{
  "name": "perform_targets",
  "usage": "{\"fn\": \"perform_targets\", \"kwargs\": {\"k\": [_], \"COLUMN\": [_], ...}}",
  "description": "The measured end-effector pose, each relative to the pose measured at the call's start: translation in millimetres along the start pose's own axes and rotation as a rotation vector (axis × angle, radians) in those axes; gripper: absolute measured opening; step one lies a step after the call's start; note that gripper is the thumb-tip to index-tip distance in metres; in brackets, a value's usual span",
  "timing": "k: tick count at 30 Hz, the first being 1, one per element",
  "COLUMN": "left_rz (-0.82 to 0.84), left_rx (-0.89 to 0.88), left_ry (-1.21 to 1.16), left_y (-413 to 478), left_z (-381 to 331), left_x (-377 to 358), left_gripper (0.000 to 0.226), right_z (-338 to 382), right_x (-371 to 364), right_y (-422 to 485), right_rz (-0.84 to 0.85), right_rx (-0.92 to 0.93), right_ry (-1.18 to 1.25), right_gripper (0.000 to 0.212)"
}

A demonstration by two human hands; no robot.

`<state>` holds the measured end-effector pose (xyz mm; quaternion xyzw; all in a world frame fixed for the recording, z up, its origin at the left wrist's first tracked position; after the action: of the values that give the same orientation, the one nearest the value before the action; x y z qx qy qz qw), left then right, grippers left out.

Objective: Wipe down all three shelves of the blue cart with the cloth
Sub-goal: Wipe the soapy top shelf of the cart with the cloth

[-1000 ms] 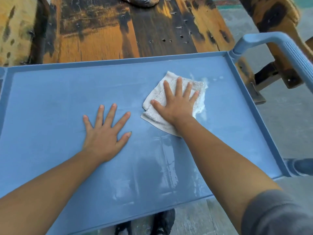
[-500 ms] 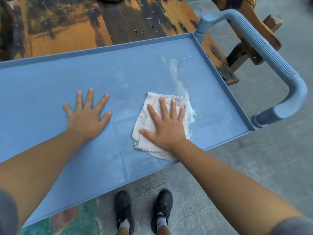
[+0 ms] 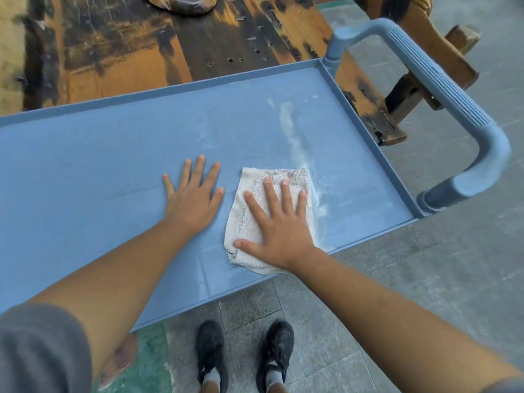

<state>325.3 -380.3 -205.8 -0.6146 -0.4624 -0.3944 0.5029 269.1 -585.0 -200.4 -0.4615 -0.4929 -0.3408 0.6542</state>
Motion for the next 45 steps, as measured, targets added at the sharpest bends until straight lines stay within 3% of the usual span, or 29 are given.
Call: {"fn": "perform_targets", "kwargs": {"k": [7,19,25,34,40,45], "left_rz": [-0.023,-0.004,-0.043,-0.055,-0.062,-0.067], "left_rx": [-0.014,-0.082,-0.046,-0.023,-0.023,-0.015], "left_ry": [0.073,0.138,0.158,0.171,0.165,0.146], "left_y": [0,49,77,83,83,86], "left_z": [-1,5,8,7,5,6], "left_x": [-7,6,9,11,11,10], "left_gripper": [0.064,0.064,0.066,0.068,0.069,0.07], "right_z": [-39,-83,-100,-97,-104,-101], "right_x": [14,58,70,80,83,65], "right_y": [29,173,234,283,276,232], "right_rz": [0.01,-0.035,-0.062,-0.066,-0.053,-0.069], "right_rx": [0.227,0.432,0.301,-0.049,-0.385,-0.452], "right_ry": [-0.071,-0.1,-0.043,0.032,0.136,0.153], "right_gripper": [0.097,0.089,0.088,0.095,0.101,0.101]}}
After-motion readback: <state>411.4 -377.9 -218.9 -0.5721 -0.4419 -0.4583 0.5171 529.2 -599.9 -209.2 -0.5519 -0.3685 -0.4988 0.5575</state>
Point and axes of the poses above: each hand's wrist, its own y-axis towards the middle knuckle, its own x-axis out of the back of the hand, z = x × y, the point moved 2 cm from there along y, towards the middle knuckle, and after that the axes turned 5 degrees about z, right-handed, at the moved point
